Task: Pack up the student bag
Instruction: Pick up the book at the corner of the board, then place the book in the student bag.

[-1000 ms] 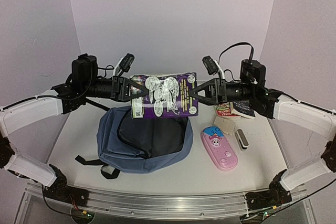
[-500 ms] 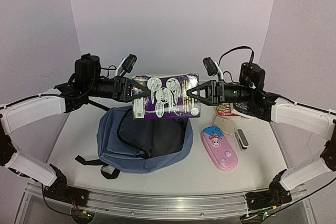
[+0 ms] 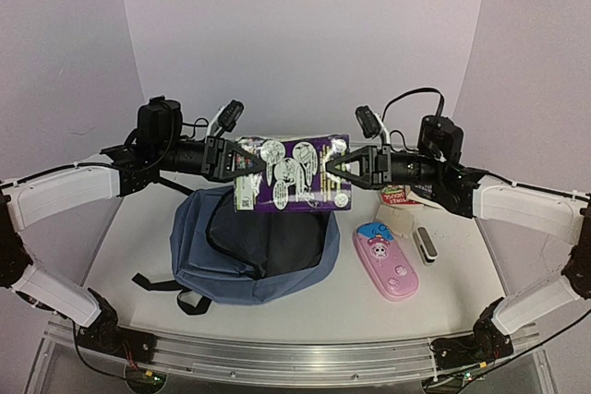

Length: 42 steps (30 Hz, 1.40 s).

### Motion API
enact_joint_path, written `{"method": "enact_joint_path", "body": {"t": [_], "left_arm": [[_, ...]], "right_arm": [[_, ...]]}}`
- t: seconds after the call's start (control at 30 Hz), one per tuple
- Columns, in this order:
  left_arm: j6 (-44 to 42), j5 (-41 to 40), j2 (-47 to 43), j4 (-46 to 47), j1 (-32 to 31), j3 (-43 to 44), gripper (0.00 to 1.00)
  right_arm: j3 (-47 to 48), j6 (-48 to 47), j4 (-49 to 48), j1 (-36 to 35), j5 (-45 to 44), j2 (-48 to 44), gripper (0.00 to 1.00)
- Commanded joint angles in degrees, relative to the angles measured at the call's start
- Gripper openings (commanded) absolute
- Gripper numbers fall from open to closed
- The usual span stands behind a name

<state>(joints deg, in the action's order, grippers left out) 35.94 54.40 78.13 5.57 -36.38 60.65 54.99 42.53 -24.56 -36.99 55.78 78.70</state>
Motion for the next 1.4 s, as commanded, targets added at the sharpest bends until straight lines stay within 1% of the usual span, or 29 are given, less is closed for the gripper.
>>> {"method": "enact_joint_path", "body": {"t": [0.0, 0.03, 0.07, 0.1, 0.17, 0.27, 0.4, 0.47, 0.53, 0.6, 0.67, 0.77, 0.87, 1.0, 1.17, 1.27, 1.37], "left_arm": [[-1.9, -11.0, 0.7, -4.8, -0.3, 1.9, 0.34], [-2.2, -13.8, 0.0, -6.7, -0.3, 1.4, 0.49], [-2.3, -17.0, -1.0, -8.5, -0.3, 0.7, 0.61], [-2.2, -20.1, -2.2, -10.4, -0.3, -0.4, 0.71], [-1.1, -28.0, -4.6, -13.6, -0.2, -2.5, 0.80], [1.5, -37.9, -8.6, -19.4, -0.3, -6.2, 0.86], [6.9, -47.6, -11.7, -26.2, -0.3, -10.4, 0.87], [8.8, -50.1, -11.9, -27.9, -0.2, -12.0, 0.87], [10.1, -51.0, -11.1, -28.3, 0.1, -13.2, 0.86], [10.9, -50.4, -10.0, -27.6, 1.5, -14.4, 0.85], [12.4, -49.0, -9.7, -25.9, 4.1, -16.5, 0.82], [15.9, -44.7, -10.6, -19.9, 7.6, -21.3, 0.80], [18.1, -41.7, -9.2, -14.4, 8.2, -24.8, 0.80], [19.9, -37.9, -5.3, -9.3, 8.9, -27.2, 0.79], [21.4, -36.6, -3.2, -3.7, 9.4, -28.6, 0.71], [21.8, -36.7, -2.1, -2.4, 9.5, -28.7, 0.63], [22.2, -36.8, -1.6, -1.5, 9.6, -28.7, 0.58]], "right_arm": [[0.1, 1.3, -8.0, -2.8, -3.3, -2.0, 0.00], [-0.2, 1.4, -7.9, -2.7, -5.4, -2.3, 0.00], [-0.4, 1.6, -7.8, -2.7, -7.4, -2.6, 0.00], [-0.6, 1.9, -7.5, -2.7, -9.9, -2.9, 0.00], [-0.6, 1.8, -5.4, -2.4, -13.6, -3.3, 0.00], [0.2, 0.3, 1.0, -1.3, -20.7, -3.7, 0.00], [2.6, -3.3, 11.2, -0.9, -27.5, -3.1, 0.00], [2.8, -4.1, 13.9, -0.9, -28.6, -2.7, 0.00], [2.3, -4.3, 14.9, -0.9, -29.1, -2.8, 0.00], [1.6, -4.3, 15.6, -0.9, -29.7, -3.1, 0.00], [0.7, -4.2, 16.1, -0.9, -30.2, -3.9, 0.00], [-0.6, -3.9, 16.3, -0.9, -30.5, -5.4, 0.00], [-1.7, -3.7, 16.4, -0.9, -30.9, -6.8, 0.00], [-1.9, -3.5, 16.5, -0.9, -31.0, -7.6, 0.00], [-1.9, -3.3, 16.7, -0.9, -31.0, -8.4, 0.00], [-2.0, -3.1, 16.8, -0.9, -31.1, -8.6, 0.00], [-2.0, -2.9, 16.9, -0.9, -31.1, -8.6, 0.00]]}}
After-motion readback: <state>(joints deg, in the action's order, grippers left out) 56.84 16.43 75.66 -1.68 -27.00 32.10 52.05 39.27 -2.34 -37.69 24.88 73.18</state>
